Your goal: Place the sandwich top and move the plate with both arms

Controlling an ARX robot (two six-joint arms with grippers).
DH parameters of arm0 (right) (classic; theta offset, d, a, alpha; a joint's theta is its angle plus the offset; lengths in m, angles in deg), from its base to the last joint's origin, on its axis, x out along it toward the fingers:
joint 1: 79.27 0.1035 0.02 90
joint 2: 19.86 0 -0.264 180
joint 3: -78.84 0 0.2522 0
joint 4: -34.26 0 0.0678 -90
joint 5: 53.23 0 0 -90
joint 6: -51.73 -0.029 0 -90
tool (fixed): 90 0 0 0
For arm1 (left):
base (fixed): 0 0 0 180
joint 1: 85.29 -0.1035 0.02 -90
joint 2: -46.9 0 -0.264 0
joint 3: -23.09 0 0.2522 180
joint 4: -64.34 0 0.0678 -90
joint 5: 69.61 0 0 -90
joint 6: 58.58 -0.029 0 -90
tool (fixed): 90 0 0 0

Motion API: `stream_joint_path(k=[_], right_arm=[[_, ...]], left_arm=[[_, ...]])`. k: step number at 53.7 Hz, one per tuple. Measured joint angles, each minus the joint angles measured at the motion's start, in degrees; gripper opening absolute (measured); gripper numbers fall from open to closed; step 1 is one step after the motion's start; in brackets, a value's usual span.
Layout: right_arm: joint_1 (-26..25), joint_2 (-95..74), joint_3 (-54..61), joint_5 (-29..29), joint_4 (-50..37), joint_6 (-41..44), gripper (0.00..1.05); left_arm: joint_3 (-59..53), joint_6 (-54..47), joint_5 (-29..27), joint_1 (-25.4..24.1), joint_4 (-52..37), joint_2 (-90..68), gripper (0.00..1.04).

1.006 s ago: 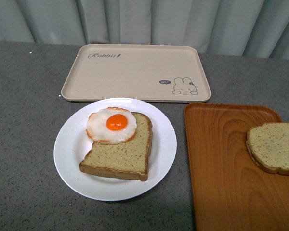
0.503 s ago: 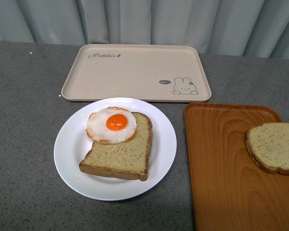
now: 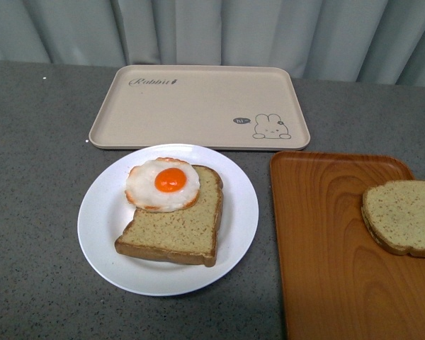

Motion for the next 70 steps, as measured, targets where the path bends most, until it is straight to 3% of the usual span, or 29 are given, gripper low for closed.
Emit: stream_joint_path(k=[15,30,43,68,70], right_arm=[[0.6,-19.1,-6.9,-9.9,-0.2,3.3,0.96],[4.0,-33.9,-13.3,-14.2,-5.9,4.8,0.96],[8.2,-42.1,-16.5,-15.3,-11.9,3.6,0.96],[14.7,-44.2,-18.2,-14.7,-15.6,-0.6,0.96],[15.0,-44.2,-18.2,-14.1,-15.8,-1.1,0.91]], left_arm=[[0.0,0.0,0.0,0.0,0.0,0.0,0.98],[0.0,0.0,0.0,0.0,0.0,0.0,0.98],[0.0,0.0,0.0,0.0,0.0,0.0,0.98],[0.0,0.0,0.0,0.0,0.0,0.0,0.98],[0.0,0.0,0.0,0.0,0.0,0.0,0.98]])
